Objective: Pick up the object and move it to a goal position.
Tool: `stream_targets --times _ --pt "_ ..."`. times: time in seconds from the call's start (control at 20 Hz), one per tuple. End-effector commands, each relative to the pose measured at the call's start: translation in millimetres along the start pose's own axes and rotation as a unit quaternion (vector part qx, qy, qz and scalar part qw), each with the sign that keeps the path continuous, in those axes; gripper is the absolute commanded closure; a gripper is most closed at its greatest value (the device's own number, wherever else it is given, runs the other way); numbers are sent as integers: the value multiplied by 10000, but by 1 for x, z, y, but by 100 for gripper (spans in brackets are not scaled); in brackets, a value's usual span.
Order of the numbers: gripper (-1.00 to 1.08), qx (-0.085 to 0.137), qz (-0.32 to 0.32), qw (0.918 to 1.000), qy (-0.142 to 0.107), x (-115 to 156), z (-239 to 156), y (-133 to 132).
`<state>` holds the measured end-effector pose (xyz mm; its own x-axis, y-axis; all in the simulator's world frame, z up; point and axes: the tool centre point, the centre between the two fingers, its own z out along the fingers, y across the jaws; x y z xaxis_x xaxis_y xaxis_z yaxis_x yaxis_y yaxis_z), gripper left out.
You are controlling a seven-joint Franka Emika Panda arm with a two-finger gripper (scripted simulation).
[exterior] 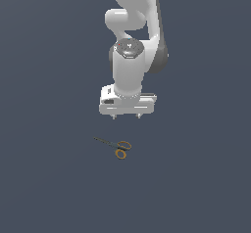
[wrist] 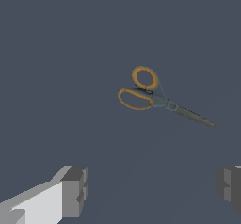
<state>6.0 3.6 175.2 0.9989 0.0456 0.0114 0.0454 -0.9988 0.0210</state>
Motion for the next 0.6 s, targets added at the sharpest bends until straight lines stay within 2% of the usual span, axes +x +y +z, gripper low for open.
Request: stream_targets --times 0.0,0.55 --pt "-92 0 0 10000 0 0 0 0" --pt "-92 81 -109 9997 181 8 -17 -9"
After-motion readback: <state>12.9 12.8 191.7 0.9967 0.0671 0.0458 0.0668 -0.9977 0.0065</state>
